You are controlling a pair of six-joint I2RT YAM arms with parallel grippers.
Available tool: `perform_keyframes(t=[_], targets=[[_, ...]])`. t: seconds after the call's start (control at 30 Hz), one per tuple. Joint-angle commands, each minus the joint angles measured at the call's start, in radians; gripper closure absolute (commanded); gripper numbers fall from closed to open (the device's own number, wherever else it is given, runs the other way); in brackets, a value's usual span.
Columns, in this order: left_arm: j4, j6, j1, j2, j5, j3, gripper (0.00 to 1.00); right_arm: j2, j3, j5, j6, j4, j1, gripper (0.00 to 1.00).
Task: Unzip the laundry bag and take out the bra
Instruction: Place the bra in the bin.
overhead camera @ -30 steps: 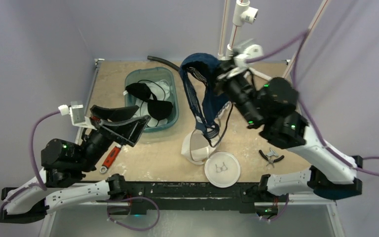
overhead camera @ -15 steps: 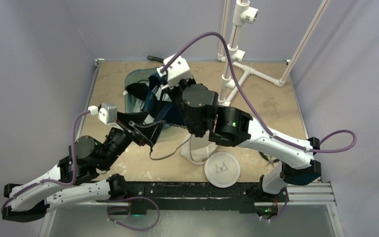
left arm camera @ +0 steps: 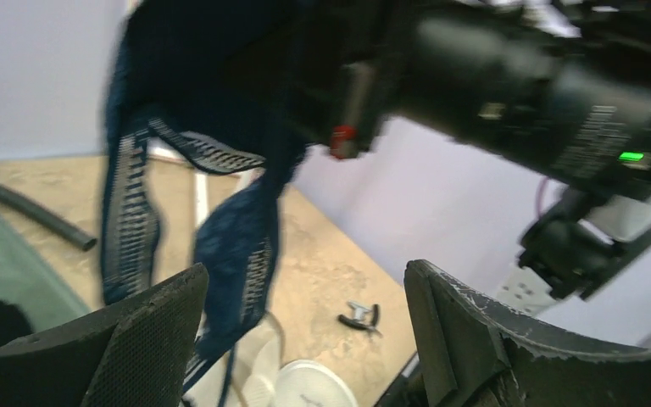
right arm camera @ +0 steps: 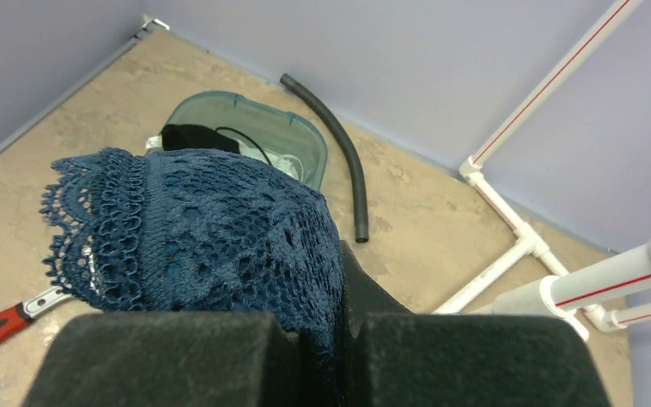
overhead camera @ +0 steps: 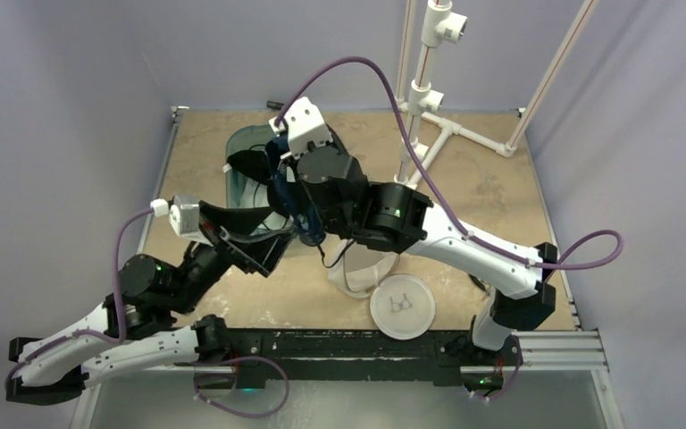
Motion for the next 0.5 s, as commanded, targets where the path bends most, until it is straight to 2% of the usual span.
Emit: perform_keyframes(t=[0.0, 0.2, 0.33, 0.47], targets=[[0.144, -0.002, -0.003, 0.051, 0.204, 0.013, 0.17, -0.003, 0.045, -0.075, 0.131, -0.066, -0.066, 1.0], [0.251, -0.019, -0.004, 0.229, 0.337, 0.034, 0.19, 0.012, 0.043, -0.153, 0.229, -0.133, -0.137, 1.0], [0.303, -0.001, -0.004, 0.263, 0.26, 0.013, 0.2, -0.021, 0.005, -0.227, 0.284, -0.127, -0.149, 1.0], [0.366, 0.033, -0.004, 0.216, 0.145, -0.048, 0.2, -0.065, -0.023, -0.303, 0.335, -0.114, -0.154, 1.0]])
